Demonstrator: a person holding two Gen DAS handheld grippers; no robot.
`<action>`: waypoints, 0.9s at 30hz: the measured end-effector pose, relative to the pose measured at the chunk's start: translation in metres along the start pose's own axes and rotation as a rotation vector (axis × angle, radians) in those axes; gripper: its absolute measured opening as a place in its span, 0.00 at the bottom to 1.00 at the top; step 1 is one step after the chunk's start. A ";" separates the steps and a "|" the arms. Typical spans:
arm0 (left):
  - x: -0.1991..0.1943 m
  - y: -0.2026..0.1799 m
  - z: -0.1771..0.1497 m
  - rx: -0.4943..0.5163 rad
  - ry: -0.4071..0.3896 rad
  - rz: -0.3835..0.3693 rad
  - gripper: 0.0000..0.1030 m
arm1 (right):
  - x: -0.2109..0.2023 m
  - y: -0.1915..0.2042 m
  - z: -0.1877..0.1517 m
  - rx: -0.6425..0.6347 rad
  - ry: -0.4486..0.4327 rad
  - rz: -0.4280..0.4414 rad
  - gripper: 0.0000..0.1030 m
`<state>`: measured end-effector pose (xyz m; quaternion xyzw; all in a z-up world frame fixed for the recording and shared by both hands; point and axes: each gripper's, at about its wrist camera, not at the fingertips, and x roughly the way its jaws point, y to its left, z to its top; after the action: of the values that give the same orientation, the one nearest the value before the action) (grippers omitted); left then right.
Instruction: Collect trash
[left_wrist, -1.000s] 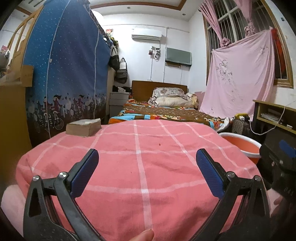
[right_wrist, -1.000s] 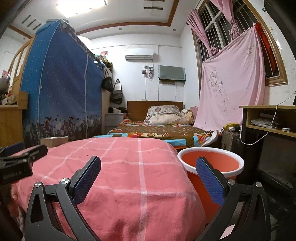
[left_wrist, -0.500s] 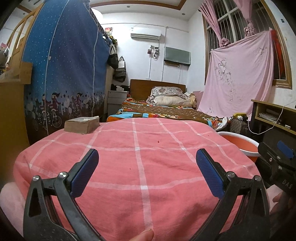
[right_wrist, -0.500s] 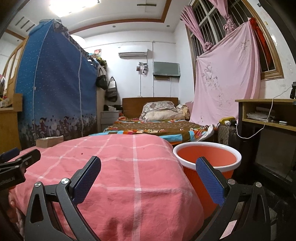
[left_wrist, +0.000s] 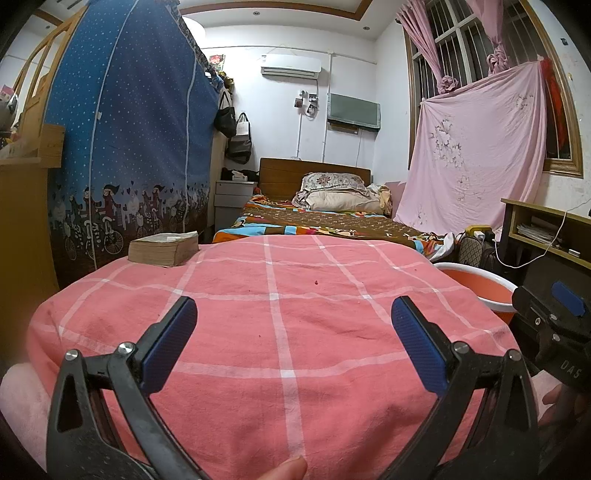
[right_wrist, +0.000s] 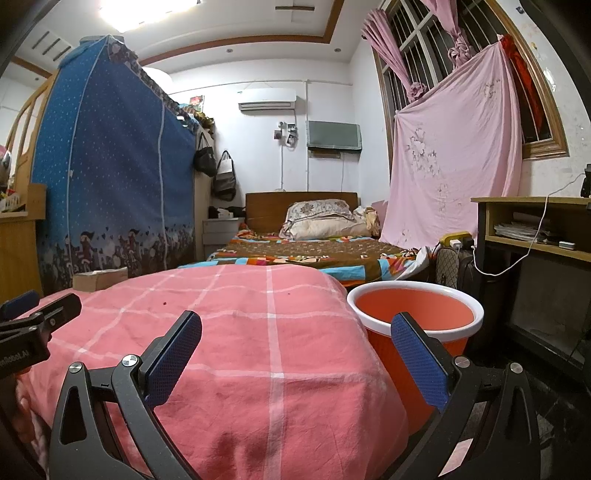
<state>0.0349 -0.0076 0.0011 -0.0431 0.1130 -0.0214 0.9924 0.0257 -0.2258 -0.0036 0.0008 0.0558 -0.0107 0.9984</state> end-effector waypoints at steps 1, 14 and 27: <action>0.000 0.000 0.000 0.001 -0.001 0.000 0.86 | 0.000 0.000 0.000 0.001 0.000 0.000 1.00; -0.001 0.000 0.000 0.004 -0.005 0.003 0.86 | 0.000 0.001 0.001 0.001 0.000 0.000 1.00; -0.002 0.000 0.000 0.005 -0.003 0.003 0.86 | 0.000 0.001 0.000 0.001 0.002 0.000 1.00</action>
<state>0.0333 -0.0075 0.0019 -0.0407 0.1113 -0.0199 0.9928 0.0253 -0.2249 -0.0034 0.0013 0.0570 -0.0107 0.9983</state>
